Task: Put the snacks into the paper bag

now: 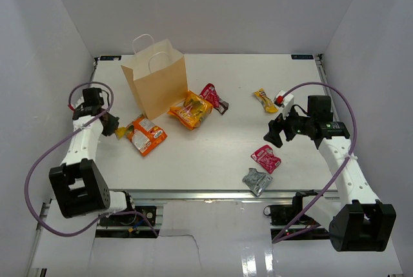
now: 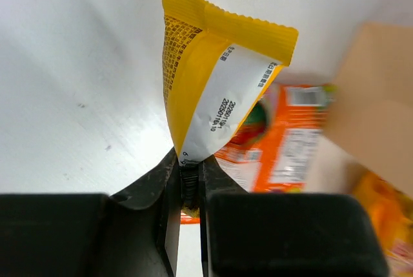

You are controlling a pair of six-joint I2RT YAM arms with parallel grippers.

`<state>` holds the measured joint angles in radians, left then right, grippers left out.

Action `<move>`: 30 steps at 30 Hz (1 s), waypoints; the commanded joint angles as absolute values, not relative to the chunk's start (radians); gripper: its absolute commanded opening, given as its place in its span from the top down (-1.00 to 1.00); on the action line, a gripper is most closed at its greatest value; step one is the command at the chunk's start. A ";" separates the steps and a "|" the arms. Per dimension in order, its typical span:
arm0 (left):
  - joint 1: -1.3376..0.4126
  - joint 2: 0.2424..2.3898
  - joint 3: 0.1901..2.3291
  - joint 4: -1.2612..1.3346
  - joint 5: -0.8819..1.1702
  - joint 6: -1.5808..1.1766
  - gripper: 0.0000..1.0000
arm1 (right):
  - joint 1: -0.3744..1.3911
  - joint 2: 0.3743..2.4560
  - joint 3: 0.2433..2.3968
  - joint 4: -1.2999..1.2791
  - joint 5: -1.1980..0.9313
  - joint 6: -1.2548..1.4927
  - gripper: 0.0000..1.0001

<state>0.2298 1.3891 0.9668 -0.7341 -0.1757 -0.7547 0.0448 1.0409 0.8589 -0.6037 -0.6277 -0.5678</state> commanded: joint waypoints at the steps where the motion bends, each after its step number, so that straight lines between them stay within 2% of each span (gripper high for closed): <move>1: 0.235 1.267 1.092 -0.735 -0.163 -0.767 0.86 | 0.037 1.052 0.884 -0.589 -0.634 -0.563 -0.80; 8: 0.184 1.232 1.351 -0.701 -0.045 -0.714 1.00 | 0.037 1.072 0.888 -0.581 -0.646 -0.564 -0.80; 17: 0.048 1.299 1.552 -0.439 0.188 -0.506 1.00 | 0.037 1.068 0.876 -0.568 -0.661 -0.554 -0.80; 25: -0.063 1.387 1.595 -0.347 0.043 -0.410 1.00 | 0.037 1.052 0.868 -0.569 -0.664 -0.552 -0.80; 30: -0.104 1.410 1.562 -0.253 0.060 -0.354 1.00 | 0.037 1.052 0.868 -0.571 -0.664 -0.551 -0.81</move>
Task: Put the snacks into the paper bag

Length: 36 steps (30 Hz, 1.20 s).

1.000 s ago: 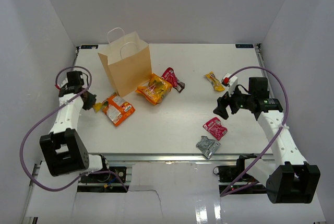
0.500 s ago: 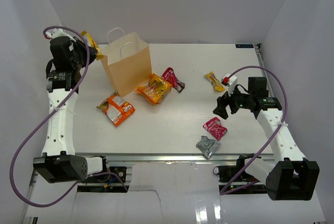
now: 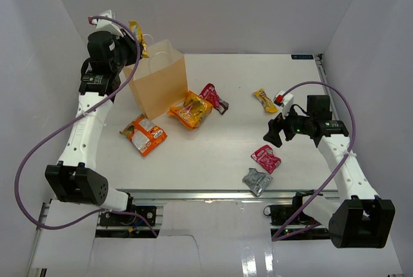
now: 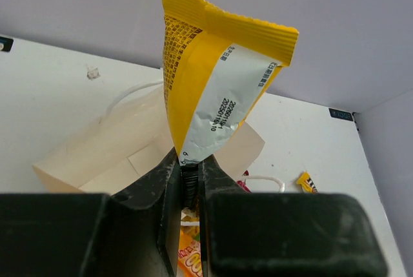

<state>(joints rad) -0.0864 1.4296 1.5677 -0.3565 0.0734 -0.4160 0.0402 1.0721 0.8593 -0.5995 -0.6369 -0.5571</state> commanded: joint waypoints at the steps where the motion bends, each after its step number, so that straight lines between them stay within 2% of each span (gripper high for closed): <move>1: -0.115 1.408 1.551 -0.247 0.060 -0.339 0.99 | 0.037 1.051 0.868 -0.571 -0.664 -0.552 -0.80; 3: -0.126 1.405 1.516 -0.229 0.049 -0.328 0.95 | 0.037 1.051 0.870 -0.572 -0.664 -0.552 -0.80; 7: -0.127 1.396 1.459 -0.206 0.015 -0.299 0.72 | 0.037 1.051 0.870 -0.574 -0.666 -0.552 -0.81; 8: -0.127 1.396 1.454 -0.203 0.015 -0.290 0.59 | 0.037 1.051 0.871 -0.574 -0.669 -0.552 -0.81; 11: -0.127 1.407 1.445 -0.201 0.015 -0.285 0.41 | 0.037 1.054 0.871 -0.577 -0.681 -0.554 -0.80; 18: -0.129 1.411 1.473 -0.212 -0.011 -0.298 -0.31 | 0.037 1.068 0.887 -0.620 -0.756 -0.604 -0.81; 25: -0.129 1.341 1.531 -0.273 -0.017 -0.258 -0.53 | 0.054 1.152 0.948 -0.762 -0.808 -0.701 -0.80; 30: -0.130 1.168 1.428 -0.299 0.162 -0.262 -0.80 | 0.103 1.233 1.023 -1.181 -0.882 -1.272 -0.89; 31: -0.130 1.102 1.372 -0.307 0.188 -0.273 -0.81 | 0.110 1.232 1.019 -1.254 -0.871 -1.462 -0.90; 33: -0.129 1.039 1.313 -0.333 0.251 -0.325 -0.82 | 0.129 1.223 0.997 -1.261 -0.815 -1.557 -0.88; 36: -0.129 0.924 1.197 -0.389 0.337 -0.401 -0.86 | 0.259 1.223 0.967 -1.200 -0.705 -1.510 -0.89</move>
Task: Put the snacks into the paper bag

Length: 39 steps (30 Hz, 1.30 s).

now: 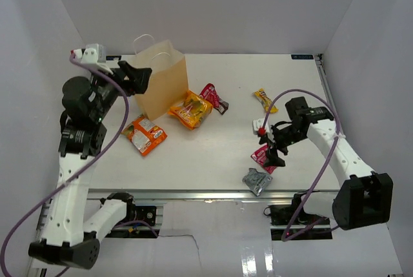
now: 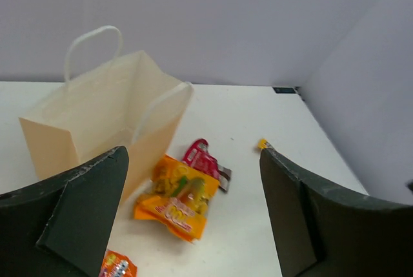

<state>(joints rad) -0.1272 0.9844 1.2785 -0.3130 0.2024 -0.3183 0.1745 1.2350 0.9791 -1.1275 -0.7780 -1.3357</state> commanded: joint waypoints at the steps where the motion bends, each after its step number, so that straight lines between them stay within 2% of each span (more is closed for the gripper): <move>1: -0.130 0.870 1.168 -0.402 0.363 -0.417 -0.89 | 0.353 1.220 0.950 -1.169 -0.678 -1.411 -0.91; 4: -0.130 0.793 1.043 -0.428 0.442 -0.501 -0.96 | 0.539 1.190 0.833 -0.952 -0.521 -1.199 -1.00; 5: -0.130 0.749 0.987 -0.436 0.458 -0.517 -0.96 | 0.570 1.181 0.801 -0.881 -0.409 -1.052 -1.00; 6: -0.130 0.729 0.961 -0.440 0.468 -0.546 -0.96 | 0.592 1.172 0.752 -0.742 -0.355 -0.981 -1.00; 9: -0.130 0.651 0.872 -0.456 0.489 -0.592 -0.96 | 0.600 1.184 0.724 -0.637 -0.235 -0.826 -1.00; 16: -0.130 0.557 0.707 -0.446 0.480 -0.800 -0.96 | 0.656 1.199 0.661 -0.598 -0.112 -0.658 -0.99; 20: -0.130 0.568 0.650 -0.407 0.502 -0.859 -0.95 | 0.709 1.206 0.637 -0.591 -0.133 -0.646 -1.00; 21: -0.130 0.583 0.643 -0.391 0.508 -0.864 -0.95 | 0.718 1.209 0.644 -0.600 -0.150 -0.652 -0.91; 27: -0.130 0.644 0.632 -0.350 0.557 -0.880 -0.95 | 0.741 1.273 0.635 -0.580 -0.134 -0.638 -0.80; 30: -0.130 0.664 0.609 -0.324 0.586 -0.902 -0.95 | 0.742 1.318 0.618 -0.558 -0.132 -0.621 -0.58; 33: -0.136 0.681 0.580 -0.293 0.618 -0.926 -0.95 | 0.742 1.344 0.611 -0.535 -0.156 -0.612 -0.25; 34: -0.140 0.687 0.574 -0.284 0.626 -0.933 -0.95 | 0.742 1.348 0.612 -0.529 -0.166 -0.611 -0.06; 36: -0.155 0.704 0.555 -0.256 0.638 -0.954 -0.95 | 0.742 1.351 0.626 -0.515 -0.172 -0.612 0.14; 37: -0.170 0.710 0.549 -0.246 0.641 -0.962 -0.95 | 0.741 1.347 0.630 -0.511 -0.176 -0.612 0.36; 39: -0.193 0.735 0.532 -0.215 0.643 -0.985 -0.95 | 0.735 1.339 0.653 -0.497 -0.190 -0.624 0.62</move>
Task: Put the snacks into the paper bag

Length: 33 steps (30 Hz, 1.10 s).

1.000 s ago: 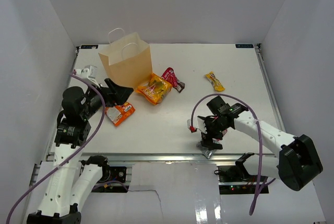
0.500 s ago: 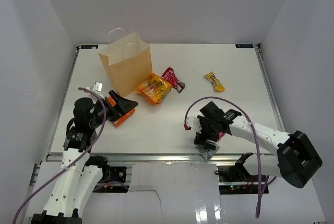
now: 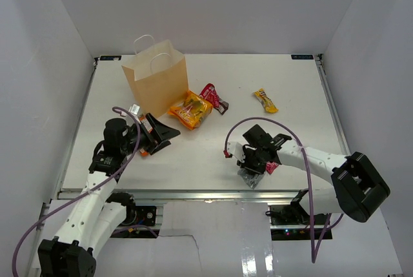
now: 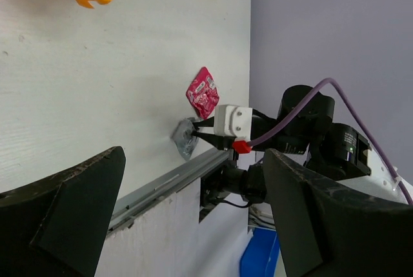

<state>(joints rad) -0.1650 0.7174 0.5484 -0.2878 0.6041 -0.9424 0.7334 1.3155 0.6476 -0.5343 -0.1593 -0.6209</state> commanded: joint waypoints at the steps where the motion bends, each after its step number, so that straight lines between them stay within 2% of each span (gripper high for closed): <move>1: -0.224 0.745 0.528 -0.201 0.640 -0.992 -0.95 | 0.729 1.327 0.661 -0.492 -0.208 -0.630 0.81; 7: -0.423 0.902 0.531 -0.097 0.557 -1.034 -0.95 | 0.620 1.298 0.782 -0.500 -0.395 -0.670 0.85; 15: -0.688 1.240 0.691 0.072 0.446 -0.956 -0.95 | 0.543 1.364 0.963 -0.517 -0.672 -0.573 0.85; 23: -0.762 1.423 0.856 0.071 0.394 -0.833 -0.93 | 0.534 1.416 1.092 -0.517 -0.767 -0.462 0.85; 27: -0.767 1.459 0.885 0.058 0.402 -0.827 -0.48 | 0.532 1.417 1.111 -0.512 -0.795 -0.419 0.82; 28: -0.765 1.463 0.887 0.054 0.403 -0.828 -0.24 | 0.528 1.417 1.111 -0.509 -0.798 -0.413 0.82; 30: -0.767 1.468 0.885 0.043 0.405 -0.830 0.04 | 0.519 1.416 1.111 -0.502 -0.805 -0.400 0.80; 33: -0.765 1.460 0.876 0.037 0.402 -0.830 0.17 | 0.503 1.414 1.108 -0.500 -0.816 -0.399 0.76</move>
